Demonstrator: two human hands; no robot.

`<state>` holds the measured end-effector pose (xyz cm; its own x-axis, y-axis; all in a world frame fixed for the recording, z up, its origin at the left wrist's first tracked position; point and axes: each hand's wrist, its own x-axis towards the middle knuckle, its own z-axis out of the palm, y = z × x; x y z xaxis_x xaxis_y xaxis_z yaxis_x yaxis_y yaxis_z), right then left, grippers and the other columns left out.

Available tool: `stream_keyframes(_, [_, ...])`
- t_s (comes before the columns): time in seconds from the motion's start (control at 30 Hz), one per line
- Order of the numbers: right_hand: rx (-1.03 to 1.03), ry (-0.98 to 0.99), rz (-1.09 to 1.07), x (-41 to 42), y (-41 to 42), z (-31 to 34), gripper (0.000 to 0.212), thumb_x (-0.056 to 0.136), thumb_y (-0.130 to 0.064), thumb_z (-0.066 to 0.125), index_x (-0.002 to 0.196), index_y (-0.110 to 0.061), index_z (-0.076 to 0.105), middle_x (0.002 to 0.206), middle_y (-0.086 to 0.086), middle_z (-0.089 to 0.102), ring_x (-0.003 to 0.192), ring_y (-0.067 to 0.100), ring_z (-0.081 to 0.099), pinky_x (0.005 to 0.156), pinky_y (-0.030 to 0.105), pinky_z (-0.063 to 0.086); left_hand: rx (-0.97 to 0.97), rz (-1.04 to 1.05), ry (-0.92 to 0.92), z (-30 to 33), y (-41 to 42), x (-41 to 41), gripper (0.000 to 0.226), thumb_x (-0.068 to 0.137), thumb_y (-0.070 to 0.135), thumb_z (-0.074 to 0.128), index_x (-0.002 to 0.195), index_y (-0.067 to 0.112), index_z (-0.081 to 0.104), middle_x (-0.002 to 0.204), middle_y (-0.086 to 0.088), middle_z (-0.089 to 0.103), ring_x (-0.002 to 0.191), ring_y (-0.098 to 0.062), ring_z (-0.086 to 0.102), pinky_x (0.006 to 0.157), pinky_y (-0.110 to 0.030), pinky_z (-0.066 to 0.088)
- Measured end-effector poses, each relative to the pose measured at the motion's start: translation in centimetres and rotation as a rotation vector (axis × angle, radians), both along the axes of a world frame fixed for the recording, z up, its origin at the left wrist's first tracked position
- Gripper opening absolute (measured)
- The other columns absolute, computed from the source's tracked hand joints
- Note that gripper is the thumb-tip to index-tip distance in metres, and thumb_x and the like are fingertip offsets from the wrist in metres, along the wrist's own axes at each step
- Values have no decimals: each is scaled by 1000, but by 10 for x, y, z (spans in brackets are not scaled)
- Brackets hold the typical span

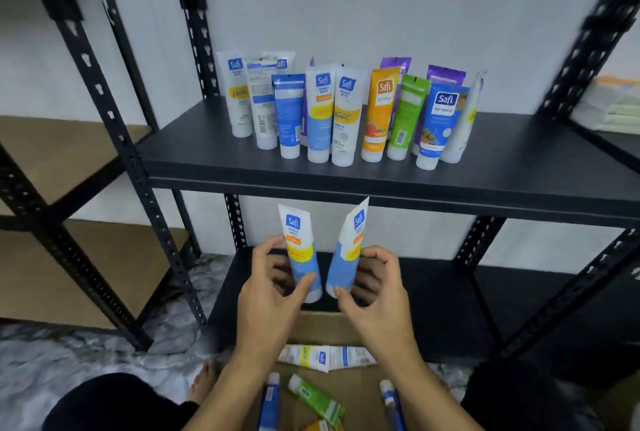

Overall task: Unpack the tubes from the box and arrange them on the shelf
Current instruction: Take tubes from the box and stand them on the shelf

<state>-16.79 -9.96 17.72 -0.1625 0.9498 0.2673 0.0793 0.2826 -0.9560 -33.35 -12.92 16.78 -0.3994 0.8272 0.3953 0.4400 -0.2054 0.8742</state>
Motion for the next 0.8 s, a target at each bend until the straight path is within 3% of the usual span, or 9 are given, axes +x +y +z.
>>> stream_keyframes(0.1, [96, 15, -77, 11, 14, 41, 65, 78, -2, 81, 109, -48, 47, 113, -17, 66, 107, 9, 68, 85, 26, 57, 100, -29, 20, 44, 21, 9, 67, 78, 26, 81, 124, 54, 40, 96, 17, 66, 83, -11, 67, 65, -23, 51])
stream_keyframes(0.27, [217, 59, -182, 37, 41, 97, 61, 79, -6, 82, 118, -37, 46, 111, -9, 68, 102, 11, 69, 82, 29, 58, 220, -58, 83, 107, 58, 28, 65, 79, 35, 80, 129, 42, 39, 99, 16, 65, 84, -6, 66, 67, -22, 52])
stream_keyframes(0.4, [273, 83, -249, 58, 58, 127, 58, 80, -2, 80, 118, -29, 46, 112, -5, 69, 99, 8, 70, 81, 23, 58, 226, -35, 168, 135, 88, 47, 67, 79, 40, 79, 130, 44, 36, 93, 19, 62, 77, -2, 65, 68, -30, 57])
stream_keyframes(0.53, [292, 53, -317, 73, 75, 142, 59, 79, -5, 81, 120, -30, 46, 112, -4, 69, 98, 11, 70, 84, 29, 59, 204, -17, 259, 148, 115, 70, 63, 80, 48, 75, 129, 45, 36, 90, 22, 59, 75, 2, 62, 63, -24, 53])
stream_keyframes(0.7, [307, 11, -379, 89, 85, 148, 56, 80, -6, 80, 115, -34, 47, 109, -7, 70, 98, 7, 70, 84, 28, 59, 184, 19, 331, 145, 144, 89, 66, 84, 47, 72, 136, 42, 32, 105, 14, 66, 91, -10, 67, 71, -39, 58])
stream_keyframes(0.8, [296, -10, -412, 97, 90, 149, 57, 80, -9, 81, 115, -37, 47, 108, -12, 70, 98, 2, 69, 84, 27, 58, 181, 13, 398, 139, 157, 94, 72, 86, 43, 70, 142, 41, 26, 121, 12, 64, 101, -12, 66, 74, -34, 56])
